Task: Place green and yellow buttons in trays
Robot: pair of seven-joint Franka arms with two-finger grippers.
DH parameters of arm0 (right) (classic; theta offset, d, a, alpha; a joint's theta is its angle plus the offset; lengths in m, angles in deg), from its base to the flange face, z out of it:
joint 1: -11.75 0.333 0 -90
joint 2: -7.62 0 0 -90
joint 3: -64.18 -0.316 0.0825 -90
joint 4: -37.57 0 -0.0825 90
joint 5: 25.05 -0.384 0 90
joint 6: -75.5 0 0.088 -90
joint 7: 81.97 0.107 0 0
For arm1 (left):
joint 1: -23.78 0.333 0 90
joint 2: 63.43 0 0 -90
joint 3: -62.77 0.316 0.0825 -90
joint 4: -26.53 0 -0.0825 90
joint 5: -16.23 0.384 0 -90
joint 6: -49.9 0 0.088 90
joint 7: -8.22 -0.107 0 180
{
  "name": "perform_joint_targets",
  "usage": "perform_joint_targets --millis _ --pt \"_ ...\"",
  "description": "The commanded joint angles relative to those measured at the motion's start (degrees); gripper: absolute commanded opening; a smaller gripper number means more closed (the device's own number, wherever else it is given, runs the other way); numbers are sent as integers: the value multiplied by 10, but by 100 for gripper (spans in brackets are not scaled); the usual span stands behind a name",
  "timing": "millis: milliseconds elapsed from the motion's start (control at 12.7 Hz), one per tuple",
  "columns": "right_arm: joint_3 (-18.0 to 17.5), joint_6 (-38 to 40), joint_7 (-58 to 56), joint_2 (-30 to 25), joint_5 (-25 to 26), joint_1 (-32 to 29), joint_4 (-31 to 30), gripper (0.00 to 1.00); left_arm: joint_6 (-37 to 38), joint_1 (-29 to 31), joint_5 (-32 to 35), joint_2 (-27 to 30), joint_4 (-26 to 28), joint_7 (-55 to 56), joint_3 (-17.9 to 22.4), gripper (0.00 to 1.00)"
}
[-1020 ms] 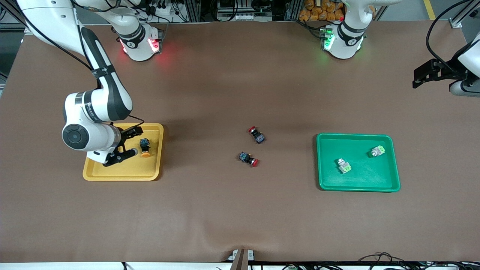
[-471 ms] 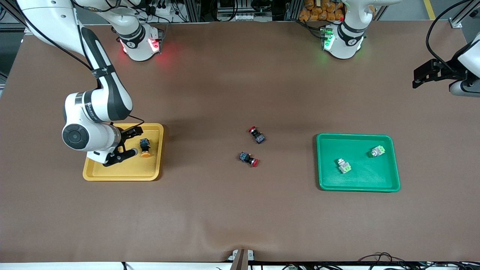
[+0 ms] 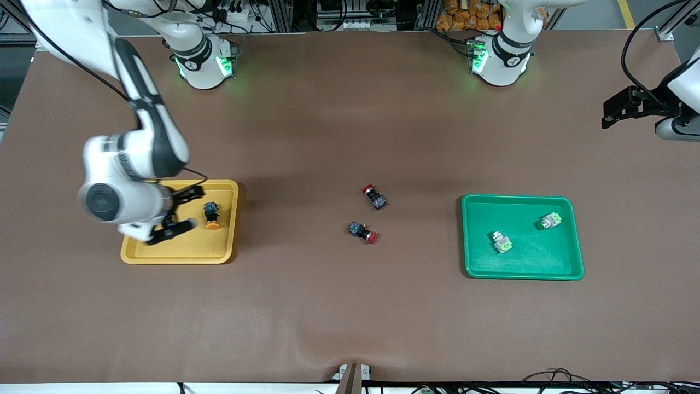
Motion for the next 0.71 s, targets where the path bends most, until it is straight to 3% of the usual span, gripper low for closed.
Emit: perform_joint_targets --millis 0,628 --pt "-11 73 5 -46 -4 -14 60 100 3 1 -5 3 -1 8 -2 100" --pt "-11 68 5 -45 -6 -14 57 100 3 2 -5 3 -1 8 -2 100"
